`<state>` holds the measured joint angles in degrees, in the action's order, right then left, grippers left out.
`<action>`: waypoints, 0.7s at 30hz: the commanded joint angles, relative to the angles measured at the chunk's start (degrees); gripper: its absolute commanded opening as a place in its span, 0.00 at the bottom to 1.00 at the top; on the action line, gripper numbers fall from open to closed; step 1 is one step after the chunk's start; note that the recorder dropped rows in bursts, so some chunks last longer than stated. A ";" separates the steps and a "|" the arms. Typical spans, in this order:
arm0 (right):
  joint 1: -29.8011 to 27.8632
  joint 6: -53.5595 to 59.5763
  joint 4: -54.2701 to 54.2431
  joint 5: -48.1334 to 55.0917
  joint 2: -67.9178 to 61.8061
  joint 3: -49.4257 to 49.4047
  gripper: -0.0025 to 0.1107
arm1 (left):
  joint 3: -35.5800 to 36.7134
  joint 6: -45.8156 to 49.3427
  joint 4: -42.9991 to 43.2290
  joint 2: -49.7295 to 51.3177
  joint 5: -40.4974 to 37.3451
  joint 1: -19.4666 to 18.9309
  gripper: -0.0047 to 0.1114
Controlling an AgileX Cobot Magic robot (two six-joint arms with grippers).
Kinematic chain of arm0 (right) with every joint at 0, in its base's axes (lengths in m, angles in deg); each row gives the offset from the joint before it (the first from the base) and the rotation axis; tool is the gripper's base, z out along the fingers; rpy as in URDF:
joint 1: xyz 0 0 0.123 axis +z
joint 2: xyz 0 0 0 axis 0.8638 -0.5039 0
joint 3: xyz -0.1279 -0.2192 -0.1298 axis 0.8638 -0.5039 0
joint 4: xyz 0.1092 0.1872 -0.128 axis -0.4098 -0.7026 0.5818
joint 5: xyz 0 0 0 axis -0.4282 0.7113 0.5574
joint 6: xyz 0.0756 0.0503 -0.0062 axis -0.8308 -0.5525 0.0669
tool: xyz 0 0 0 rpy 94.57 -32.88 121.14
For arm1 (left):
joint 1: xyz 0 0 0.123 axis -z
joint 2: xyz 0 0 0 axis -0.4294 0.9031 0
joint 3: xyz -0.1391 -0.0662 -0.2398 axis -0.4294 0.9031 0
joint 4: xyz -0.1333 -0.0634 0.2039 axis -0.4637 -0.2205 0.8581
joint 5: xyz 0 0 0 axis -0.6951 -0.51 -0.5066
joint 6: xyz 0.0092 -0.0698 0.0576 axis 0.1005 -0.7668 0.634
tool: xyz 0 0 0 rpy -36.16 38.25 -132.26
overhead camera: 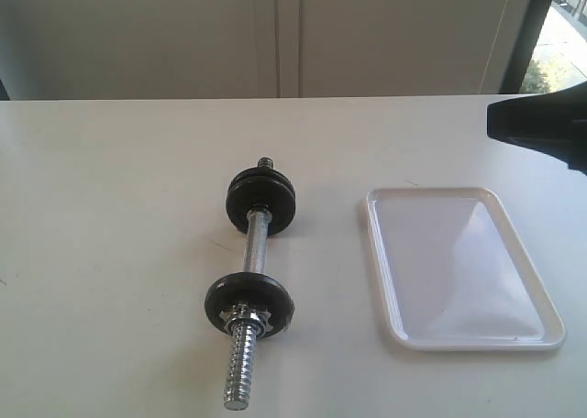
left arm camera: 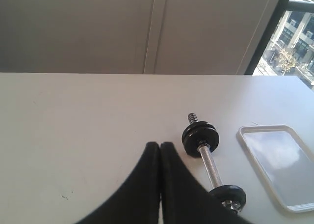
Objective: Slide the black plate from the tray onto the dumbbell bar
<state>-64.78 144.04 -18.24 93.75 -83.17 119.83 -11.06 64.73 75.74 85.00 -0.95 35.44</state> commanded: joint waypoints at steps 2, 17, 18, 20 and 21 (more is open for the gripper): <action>0.17 -0.20 -0.15 -0.24 0.21 -0.34 0.02 | 0.07 -0.13 -0.52 -0.52 -0.20 -0.20 0.04; 0.17 -0.20 -0.26 -0.24 0.21 -0.44 0.02 | 1.69 -0.13 -0.37 -7.41 -0.44 -0.20 0.04; 0.17 -0.20 -0.26 -0.24 0.21 -0.44 0.02 | 2.18 -0.13 -0.05 -8.66 -0.44 -0.20 0.04; 0.17 -0.20 -0.26 -0.24 0.21 -0.44 0.02 | 3.59 -0.13 0.98 -12.07 -0.44 -0.33 0.04; 0.17 -0.20 -0.26 -0.24 0.21 -0.44 0.02 | 4.20 -0.13 1.69 -13.82 -0.44 -0.69 0.04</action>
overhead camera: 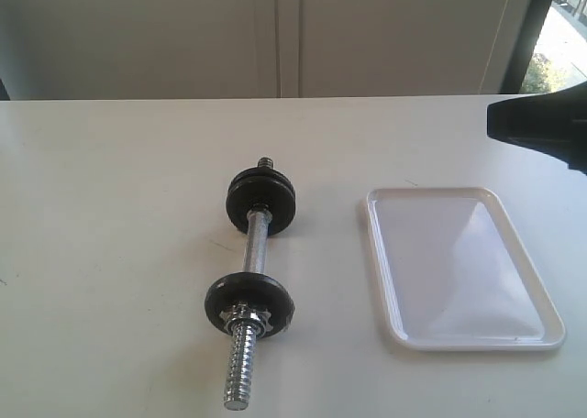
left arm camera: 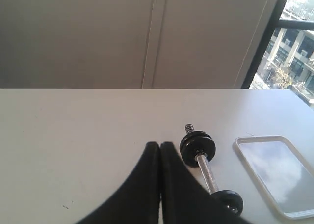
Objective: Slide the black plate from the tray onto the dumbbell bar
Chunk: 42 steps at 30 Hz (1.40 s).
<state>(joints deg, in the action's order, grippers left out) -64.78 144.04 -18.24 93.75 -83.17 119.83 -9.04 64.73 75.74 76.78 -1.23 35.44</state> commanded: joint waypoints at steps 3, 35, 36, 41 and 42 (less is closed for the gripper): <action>0.17 -0.20 -0.26 -0.24 0.21 -0.44 0.02 | 4.30 -0.13 7.49 -10.93 -0.16 -2.89 0.04; 0.17 -0.20 -0.04 -0.24 0.21 -0.44 0.02 | 29.52 -0.13 9.34 -11.71 -1.21 -5.25 0.04; 0.17 -0.20 -0.04 -0.24 0.21 -0.44 0.02 | 30.55 -0.13 9.34 -11.71 0.10 -5.25 0.04; 0.17 -0.20 -0.04 -0.24 0.21 -0.44 0.02 | 35.32 -0.13 9.47 -11.71 10.72 -5.25 0.04; 0.17 -0.20 -0.04 -0.24 0.21 -0.44 0.02 | 36.67 -0.13 9.47 -11.71 13.17 -5.25 0.04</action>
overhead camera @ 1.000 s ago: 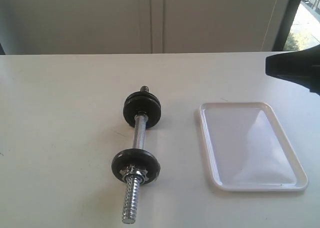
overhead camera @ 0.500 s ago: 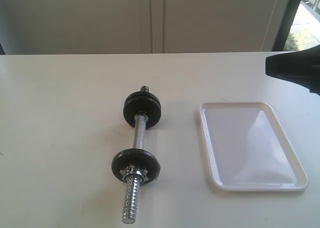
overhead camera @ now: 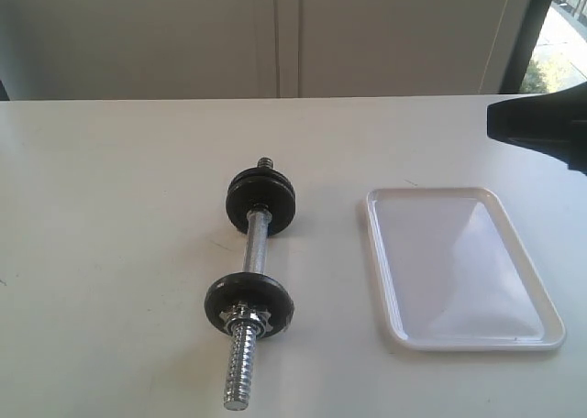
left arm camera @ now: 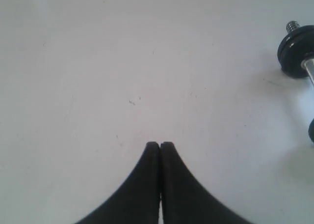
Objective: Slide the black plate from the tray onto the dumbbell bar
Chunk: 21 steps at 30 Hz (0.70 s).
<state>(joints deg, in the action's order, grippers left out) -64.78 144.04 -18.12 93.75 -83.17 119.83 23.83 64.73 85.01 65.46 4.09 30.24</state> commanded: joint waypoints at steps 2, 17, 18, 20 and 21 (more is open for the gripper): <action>0.17 -0.20 -0.16 -0.24 0.21 -0.44 0.02 | 5.73 -0.13 0.20 -0.40 10.67 -0.06 0.04; 0.17 -0.32 -0.16 -0.24 0.21 -0.44 0.02 | 24.96 -0.09 0.89 -0.40 33.63 -0.06 0.04; 0.17 -0.92 -0.16 -0.24 0.21 -0.44 0.02 | 26.59 -0.09 0.89 -0.40 35.76 -0.06 0.04; 0.17 -0.87 -0.16 -0.24 0.21 -0.44 0.02 | 27.00 -0.09 0.89 -0.40 38.64 -0.06 0.04; 0.17 -0.87 -0.16 -0.24 0.21 -0.44 0.02 | 27.00 -0.09 0.54 -0.40 34.87 -0.06 0.04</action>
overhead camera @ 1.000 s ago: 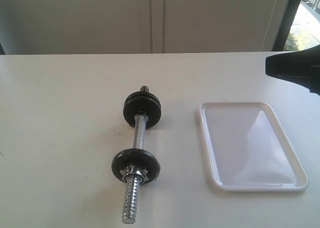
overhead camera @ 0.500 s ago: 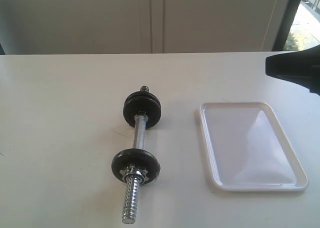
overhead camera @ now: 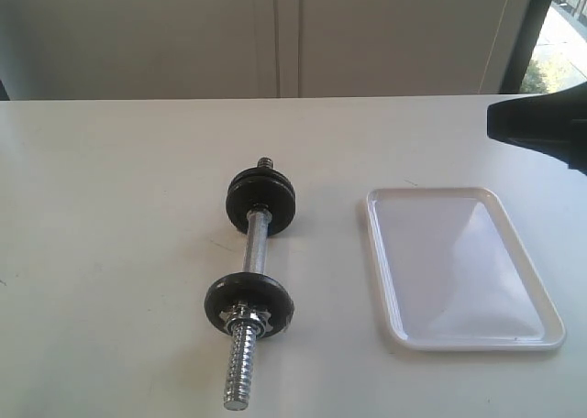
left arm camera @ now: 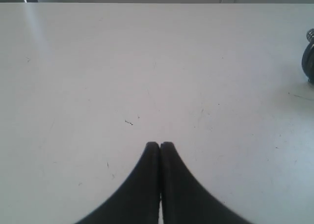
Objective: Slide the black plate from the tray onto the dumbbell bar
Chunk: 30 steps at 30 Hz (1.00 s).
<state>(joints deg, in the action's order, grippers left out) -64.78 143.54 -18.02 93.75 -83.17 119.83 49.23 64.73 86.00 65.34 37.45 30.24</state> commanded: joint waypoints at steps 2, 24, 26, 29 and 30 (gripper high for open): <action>0.17 -0.37 -0.26 -0.24 0.21 -0.44 0.02 | 1.60 -0.09 -0.40 -0.28 -1.60 -0.06 0.04; 0.17 -0.37 -0.26 -0.24 0.21 -0.44 0.02 | 1.60 -0.09 -7.24 -0.28 -1.72 -0.06 0.04; 0.17 -0.37 -0.26 -0.24 0.21 -0.44 0.02 | 1.60 -0.09 -7.24 -0.28 -1.72 -0.06 0.04; 0.17 -0.37 -0.26 -0.24 0.21 -0.44 0.02 | 1.60 0.76 -7.24 -0.28 -1.72 -0.06 0.04; 0.17 -0.37 -0.26 -0.24 0.21 -0.44 0.02 | 1.60 2.59 -7.13 -0.28 -1.72 -0.06 0.04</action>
<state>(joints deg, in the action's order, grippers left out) -64.78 143.41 -18.02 93.75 -83.17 119.83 50.63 64.97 79.25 65.34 36.16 30.24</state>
